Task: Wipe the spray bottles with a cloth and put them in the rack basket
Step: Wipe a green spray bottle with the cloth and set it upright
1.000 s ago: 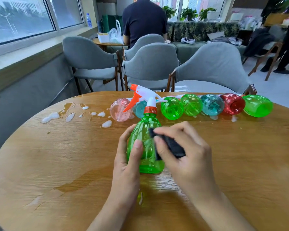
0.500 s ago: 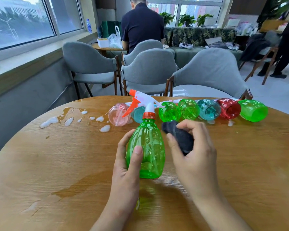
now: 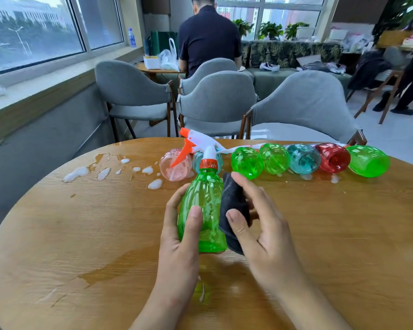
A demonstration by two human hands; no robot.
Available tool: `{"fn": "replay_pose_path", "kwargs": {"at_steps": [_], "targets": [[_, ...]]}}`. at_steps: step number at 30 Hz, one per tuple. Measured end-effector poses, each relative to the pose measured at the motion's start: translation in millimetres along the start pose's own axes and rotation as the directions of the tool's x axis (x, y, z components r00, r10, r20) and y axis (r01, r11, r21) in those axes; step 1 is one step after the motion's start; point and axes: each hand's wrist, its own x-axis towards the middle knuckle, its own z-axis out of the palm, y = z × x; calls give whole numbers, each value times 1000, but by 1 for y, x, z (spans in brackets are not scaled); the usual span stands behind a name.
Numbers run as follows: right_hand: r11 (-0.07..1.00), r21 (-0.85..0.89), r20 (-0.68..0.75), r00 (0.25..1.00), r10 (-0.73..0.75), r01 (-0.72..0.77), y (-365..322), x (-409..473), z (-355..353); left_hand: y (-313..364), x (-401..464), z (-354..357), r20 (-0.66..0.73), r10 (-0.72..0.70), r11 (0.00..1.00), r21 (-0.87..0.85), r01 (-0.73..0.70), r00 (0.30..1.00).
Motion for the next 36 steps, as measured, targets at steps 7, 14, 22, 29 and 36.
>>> {"fn": "replay_pose_path", "kwargs": {"at_steps": [7, 14, 22, 29, 36], "targets": [[960, -199, -50, 976, -210, 197, -13, 3, 6, -3, -5, 2, 39, 92, 985, 143, -96, 995], [972, -233, -152, 988, -23, -14, 6, 8, 1, -2, -7, 6, 1, 33, 999, 29, -33, 999], [956, -156, -160, 949, -273, 249, -2, -8, 13, -1, -2, 2, 4, 26, 1000, 11, -26, 1000], [988, 61, -201, 972, -125, 139, -5, -4, 17, -3, -7, 8, 39, -16, 999, -47, 18, 999], [930, -161, -132, 926, -353, 332, -14, -8, 22, -1, -1, 0, -5, 49, 999, -12, -49, 999]]}}
